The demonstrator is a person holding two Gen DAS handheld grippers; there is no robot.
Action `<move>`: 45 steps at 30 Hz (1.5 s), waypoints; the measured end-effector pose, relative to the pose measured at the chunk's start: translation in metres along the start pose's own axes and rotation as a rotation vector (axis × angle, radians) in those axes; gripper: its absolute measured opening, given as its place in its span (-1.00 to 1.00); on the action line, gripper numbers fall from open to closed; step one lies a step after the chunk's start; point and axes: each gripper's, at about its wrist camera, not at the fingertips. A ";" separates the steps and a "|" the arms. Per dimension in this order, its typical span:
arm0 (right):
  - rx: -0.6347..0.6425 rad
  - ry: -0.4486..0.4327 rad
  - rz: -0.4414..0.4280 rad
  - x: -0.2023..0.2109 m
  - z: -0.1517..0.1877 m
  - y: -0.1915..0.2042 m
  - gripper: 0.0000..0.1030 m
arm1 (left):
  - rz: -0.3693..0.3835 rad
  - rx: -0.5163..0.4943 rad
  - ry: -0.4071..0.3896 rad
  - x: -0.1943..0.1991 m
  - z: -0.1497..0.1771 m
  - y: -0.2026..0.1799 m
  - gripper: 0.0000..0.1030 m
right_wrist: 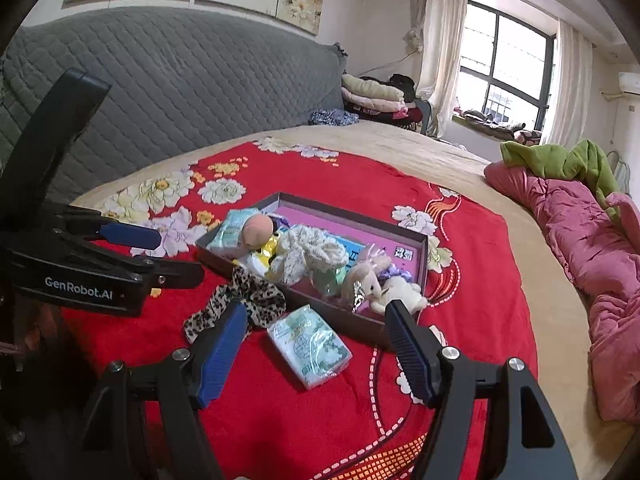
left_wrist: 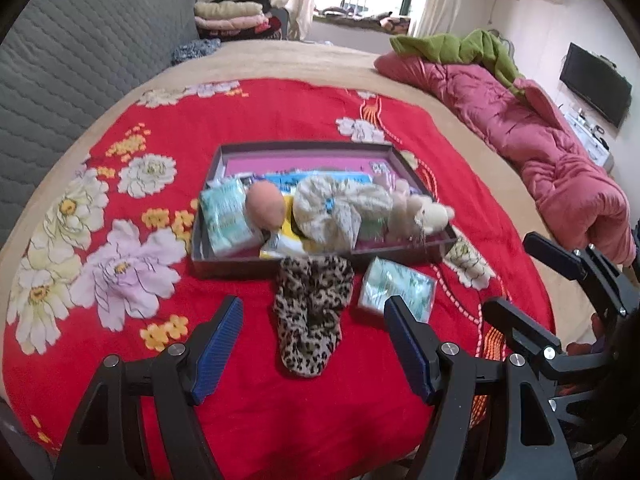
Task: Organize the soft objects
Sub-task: 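Withdraw both tools toward the leopard scrunchie and tissue pack, then grasp the leopard-print scrunchie with the left tool while the right tool grasps the white tissue pack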
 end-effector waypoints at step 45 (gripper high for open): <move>0.098 0.242 -0.083 -0.122 0.043 -0.023 0.56 | 0.011 0.056 0.138 -0.136 0.016 0.002 0.44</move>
Point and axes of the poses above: each gripper's, at about its wrist camera, not at the fingertips, and x roughly against the way its jaws point, y to its left, z to its underside, and after that the axes turned 11 degrees about -z, right-handed
